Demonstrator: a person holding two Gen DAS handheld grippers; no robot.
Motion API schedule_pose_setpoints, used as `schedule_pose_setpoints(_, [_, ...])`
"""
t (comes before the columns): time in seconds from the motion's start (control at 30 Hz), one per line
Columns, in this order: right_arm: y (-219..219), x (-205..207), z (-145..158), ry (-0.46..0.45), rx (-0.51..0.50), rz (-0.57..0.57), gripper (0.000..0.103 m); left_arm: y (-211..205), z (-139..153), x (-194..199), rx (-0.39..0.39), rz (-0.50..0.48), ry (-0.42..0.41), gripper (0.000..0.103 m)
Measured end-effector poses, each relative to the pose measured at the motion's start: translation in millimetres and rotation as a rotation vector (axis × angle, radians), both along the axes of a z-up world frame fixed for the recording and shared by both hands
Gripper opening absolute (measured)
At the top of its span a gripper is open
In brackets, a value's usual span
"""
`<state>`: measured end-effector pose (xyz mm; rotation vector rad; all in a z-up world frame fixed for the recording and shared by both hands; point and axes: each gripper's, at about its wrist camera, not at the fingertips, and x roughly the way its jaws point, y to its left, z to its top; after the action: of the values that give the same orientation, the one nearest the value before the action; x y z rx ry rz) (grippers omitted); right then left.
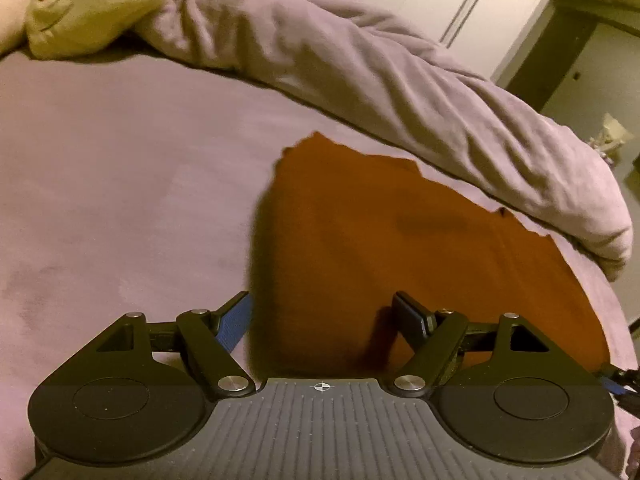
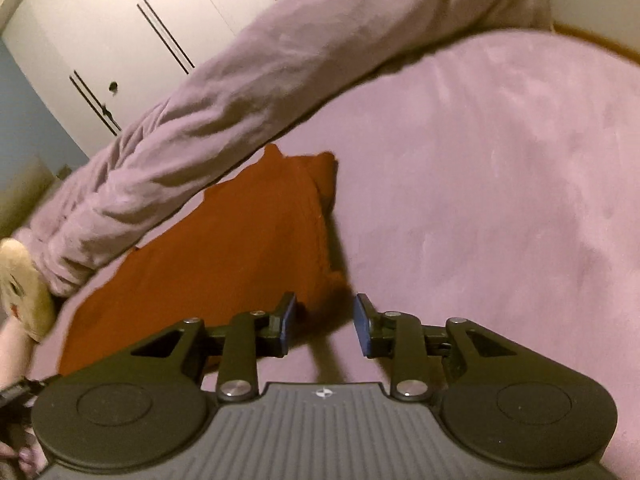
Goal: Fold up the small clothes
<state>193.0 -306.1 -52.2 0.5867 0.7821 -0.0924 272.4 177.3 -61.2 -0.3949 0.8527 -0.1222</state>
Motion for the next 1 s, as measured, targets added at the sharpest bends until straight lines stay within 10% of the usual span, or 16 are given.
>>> schedule_pose_setpoints(0.27, [-15.2, 4.1, -19.3, -0.019, 0.269, -0.100, 0.031, -6.2, -0.4, 9.5, -0.016, 0.055, 0.018, 0.037])
schedule_pose_setpoints(0.43, [-11.7, 16.9, -19.2, -0.011, 0.252, -0.110, 0.009, -3.2, 7.8, 14.3, 0.013, 0.018, 0.013, 0.014])
schedule_pose_setpoints(0.7, [15.9, 24.7, 8.2, -0.015, -0.089, -0.048, 0.007, -1.3, 37.1, 15.8, 0.001, -0.072, -0.042, 0.015])
schedule_pose_setpoints(0.83, [11.7, 25.7, 3.9, 0.002, -0.064, -0.051, 0.007, -3.0, 22.0, 26.0, -0.071, -0.179, -0.007, 0.060])
schedule_pose_setpoints(1.0, [7.9, 27.4, 0.7, 0.016, -0.030, -0.056, 0.009, -19.2, 8.1, 29.1, -0.064, -0.264, -0.017, 0.064])
